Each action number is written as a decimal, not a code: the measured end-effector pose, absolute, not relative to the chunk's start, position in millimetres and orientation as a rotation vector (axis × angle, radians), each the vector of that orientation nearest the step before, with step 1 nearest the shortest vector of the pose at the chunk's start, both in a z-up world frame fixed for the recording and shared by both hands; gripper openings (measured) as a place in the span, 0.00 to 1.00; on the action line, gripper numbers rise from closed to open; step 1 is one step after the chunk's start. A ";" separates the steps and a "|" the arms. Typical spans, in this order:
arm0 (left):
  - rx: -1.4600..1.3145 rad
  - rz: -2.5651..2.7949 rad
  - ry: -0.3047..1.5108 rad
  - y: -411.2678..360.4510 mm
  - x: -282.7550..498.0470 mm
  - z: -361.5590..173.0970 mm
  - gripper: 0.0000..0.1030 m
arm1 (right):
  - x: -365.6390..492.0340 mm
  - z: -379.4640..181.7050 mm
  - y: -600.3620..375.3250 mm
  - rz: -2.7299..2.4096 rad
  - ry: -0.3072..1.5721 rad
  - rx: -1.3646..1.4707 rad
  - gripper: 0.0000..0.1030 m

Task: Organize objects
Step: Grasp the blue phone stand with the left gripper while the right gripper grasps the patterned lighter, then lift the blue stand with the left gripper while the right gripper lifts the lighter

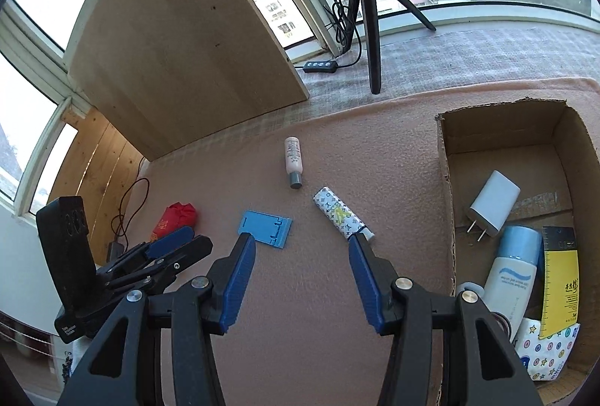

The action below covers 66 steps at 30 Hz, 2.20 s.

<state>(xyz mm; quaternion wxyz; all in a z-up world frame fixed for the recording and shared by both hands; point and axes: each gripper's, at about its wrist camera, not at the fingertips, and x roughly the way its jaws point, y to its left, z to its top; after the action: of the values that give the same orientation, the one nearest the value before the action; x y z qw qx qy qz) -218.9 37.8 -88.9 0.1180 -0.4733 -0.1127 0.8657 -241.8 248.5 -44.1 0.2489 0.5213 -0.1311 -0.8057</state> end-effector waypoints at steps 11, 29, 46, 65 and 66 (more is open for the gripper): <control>-1.493 2.512 -0.274 57.3 -284.9 -128.7 0.44 | -267.1 -54.1 223.3 -2.195 -0.283 1.468 0.46; -1.572 2.475 -0.216 59.0 -313.4 -168.3 0.34 | -337.8 -126.7 187.2 -2.195 -0.175 1.676 0.42; -1.525 2.450 -0.060 66.3 -267.9 -170.2 0.29 | -316.5 -137.7 178.8 -2.184 -0.027 1.721 0.37; -1.511 2.437 -0.121 39.9 -176.3 -167.0 0.29 | -227.6 -140.1 199.2 -2.122 0.004 1.684 0.22; -1.513 2.437 -0.132 37.9 -171.7 -167.1 0.29 | -222.9 -140.6 200.0 -2.118 0.004 1.682 0.22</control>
<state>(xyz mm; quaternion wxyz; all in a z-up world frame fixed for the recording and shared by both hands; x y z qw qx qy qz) -171.7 37.9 -167.1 0.1348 -0.5221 -0.0455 0.8410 -222.9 200.0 -140.6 0.2169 0.6070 0.0015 -0.7645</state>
